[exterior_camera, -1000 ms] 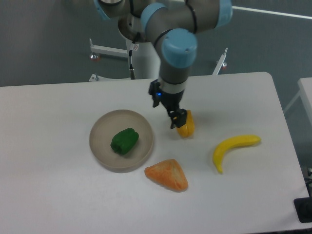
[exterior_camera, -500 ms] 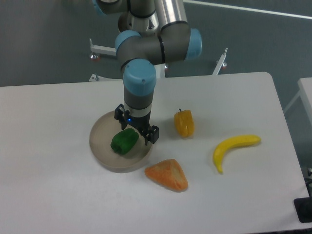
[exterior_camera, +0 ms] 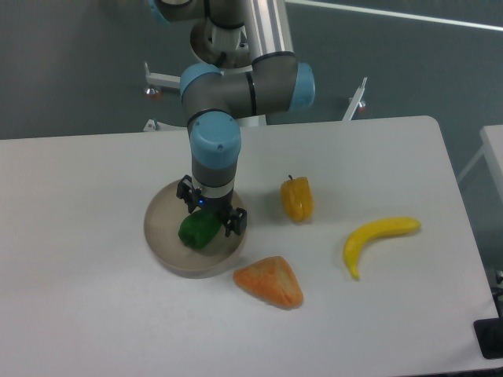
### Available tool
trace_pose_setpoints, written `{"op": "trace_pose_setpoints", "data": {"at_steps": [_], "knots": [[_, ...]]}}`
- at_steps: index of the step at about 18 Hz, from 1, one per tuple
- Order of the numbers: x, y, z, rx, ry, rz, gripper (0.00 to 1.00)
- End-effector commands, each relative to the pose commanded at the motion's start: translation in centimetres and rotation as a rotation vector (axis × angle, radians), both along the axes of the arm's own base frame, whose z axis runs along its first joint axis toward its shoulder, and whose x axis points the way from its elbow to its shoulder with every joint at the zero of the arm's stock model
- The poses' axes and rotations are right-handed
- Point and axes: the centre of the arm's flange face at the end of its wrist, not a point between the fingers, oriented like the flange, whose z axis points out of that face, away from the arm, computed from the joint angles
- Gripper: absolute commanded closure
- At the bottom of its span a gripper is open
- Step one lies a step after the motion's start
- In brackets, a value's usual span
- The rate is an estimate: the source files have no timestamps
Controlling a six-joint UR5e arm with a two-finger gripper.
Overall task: Pick up the green pepper from the plate
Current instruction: 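Lower the gripper onto the green pepper and close on it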
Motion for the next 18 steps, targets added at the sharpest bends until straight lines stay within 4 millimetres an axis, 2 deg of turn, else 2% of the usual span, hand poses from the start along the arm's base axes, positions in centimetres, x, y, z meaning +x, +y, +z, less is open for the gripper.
{"op": "trace_pose_setpoints", "data": {"at_steps": [5, 6, 7, 8, 9, 10, 11, 14, 16, 17, 18], "knots": [[0.5, 0.2, -0.3, -0.003, -0.002, -0.024, 0.0], [0.4, 0.2, -0.6, -0.005, -0.003, -0.028, 0.05], [0.4, 0.2, -0.9, -0.012, -0.002, -0.016, 0.32], [0.3, 0.4, -1.0, -0.014, -0.003, -0.009, 0.47], [0.3, 0.4, -0.8, -0.011, -0.003, -0.006, 0.76], [0.3, 0.4, -0.3, -0.003, -0.001, -0.006, 0.92], [0.2, 0.5, 0.8, 0.017, 0.005, -0.009, 1.0], [0.0, 0.3, 4.6, 0.086, -0.004, 0.002, 1.0], [-0.9, -0.5, 7.2, 0.118, 0.004, 0.018, 1.0], [-1.7, -0.7, 8.0, 0.113, 0.005, 0.017, 1.0], [-3.9, -1.3, 8.9, 0.108, 0.004, 0.052, 1.0]]}}
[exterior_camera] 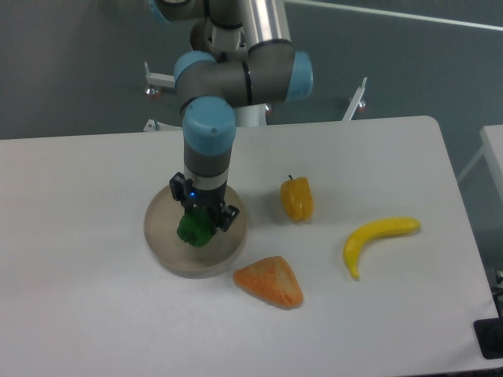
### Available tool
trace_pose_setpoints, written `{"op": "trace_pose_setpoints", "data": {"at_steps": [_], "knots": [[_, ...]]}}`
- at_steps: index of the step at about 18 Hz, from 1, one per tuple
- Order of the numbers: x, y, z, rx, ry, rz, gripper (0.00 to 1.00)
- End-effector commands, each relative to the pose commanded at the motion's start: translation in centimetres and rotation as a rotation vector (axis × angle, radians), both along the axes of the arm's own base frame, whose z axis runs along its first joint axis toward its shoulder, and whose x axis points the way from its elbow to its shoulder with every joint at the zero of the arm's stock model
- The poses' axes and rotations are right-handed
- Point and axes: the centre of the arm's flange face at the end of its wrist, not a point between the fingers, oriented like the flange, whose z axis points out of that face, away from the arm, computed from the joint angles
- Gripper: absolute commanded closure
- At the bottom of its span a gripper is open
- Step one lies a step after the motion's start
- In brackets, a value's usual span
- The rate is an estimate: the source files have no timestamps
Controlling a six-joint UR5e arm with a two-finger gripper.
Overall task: Pick up the green pepper from the plate
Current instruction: 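Lift the green pepper off the plate and carry it beside the yellow pepper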
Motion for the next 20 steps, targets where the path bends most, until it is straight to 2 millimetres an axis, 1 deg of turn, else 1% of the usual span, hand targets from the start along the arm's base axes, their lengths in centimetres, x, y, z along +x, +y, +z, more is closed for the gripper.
{"op": "trace_pose_setpoints", "data": {"at_steps": [1, 3, 4, 5, 7, 8, 10, 12, 13, 14, 15, 16, 19, 20], "knots": [[-1.8, -0.4, 0.7, 0.005, 0.001, 0.029, 1.0], [-6.3, -1.2, 2.8, 0.023, 0.015, 0.077, 1.0], [-7.2, -1.3, 3.6, 0.026, 0.022, 0.064, 1.0], [-8.5, -1.5, 4.3, 0.02, 0.027, 0.015, 1.0], [-11.1, -2.7, 5.0, 0.011, 0.033, -0.071, 1.0], [-12.3, -3.2, 5.0, 0.009, 0.036, -0.113, 1.0], [-15.4, -4.2, 4.1, -0.025, 0.07, -0.202, 1.0], [-17.0, -4.6, 3.5, -0.057, 0.111, -0.323, 1.0], [-18.2, -5.2, 3.3, -0.057, 0.114, -0.364, 1.0], [-19.5, -5.5, 2.9, -0.058, 0.118, -0.428, 1.0], [-20.3, -5.4, 2.3, -0.069, 0.128, -0.491, 1.0], [-21.3, -5.8, 1.9, -0.101, 0.144, -0.54, 1.0], [-22.2, -5.8, 0.6, -0.149, 0.155, -0.632, 1.0], [-22.5, -5.5, -0.1, -0.151, 0.154, -0.651, 1.0]]}}
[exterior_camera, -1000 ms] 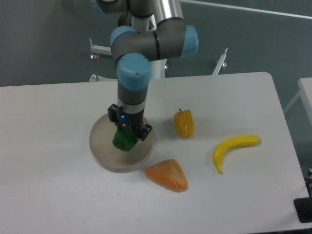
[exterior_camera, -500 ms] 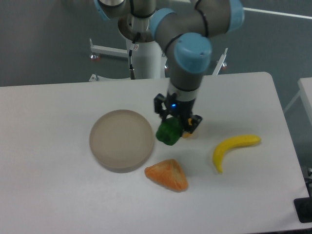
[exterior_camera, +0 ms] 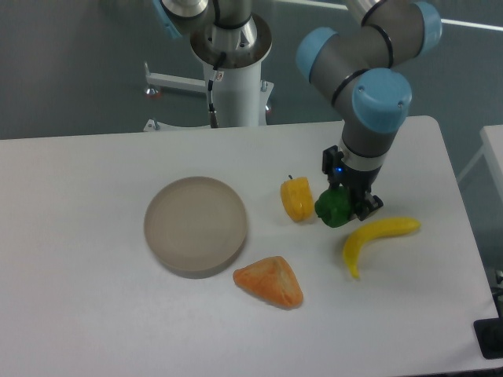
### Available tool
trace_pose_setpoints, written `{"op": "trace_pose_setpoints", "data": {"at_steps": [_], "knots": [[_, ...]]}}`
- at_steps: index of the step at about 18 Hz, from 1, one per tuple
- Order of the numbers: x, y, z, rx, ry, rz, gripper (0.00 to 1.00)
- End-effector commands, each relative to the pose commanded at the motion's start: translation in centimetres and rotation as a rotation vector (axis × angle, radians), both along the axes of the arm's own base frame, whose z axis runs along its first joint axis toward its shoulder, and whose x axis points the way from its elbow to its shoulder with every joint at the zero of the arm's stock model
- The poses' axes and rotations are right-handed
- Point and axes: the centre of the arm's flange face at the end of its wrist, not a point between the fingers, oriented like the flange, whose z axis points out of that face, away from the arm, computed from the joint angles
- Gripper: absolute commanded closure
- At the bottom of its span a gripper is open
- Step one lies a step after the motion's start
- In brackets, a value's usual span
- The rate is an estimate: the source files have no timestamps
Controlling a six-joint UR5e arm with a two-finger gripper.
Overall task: Pick up the green pepper from the plate
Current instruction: 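Lift the green pepper off the plate and carry it beside the yellow pepper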
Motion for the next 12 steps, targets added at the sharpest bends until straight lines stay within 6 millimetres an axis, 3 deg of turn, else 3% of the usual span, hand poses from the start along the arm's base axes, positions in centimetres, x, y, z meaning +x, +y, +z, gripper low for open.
{"op": "trace_pose_setpoints", "data": {"at_steps": [12], "knots": [[-0.78, 0.34, 0.65, 0.04, -0.009, 0.019, 1.0]]}}
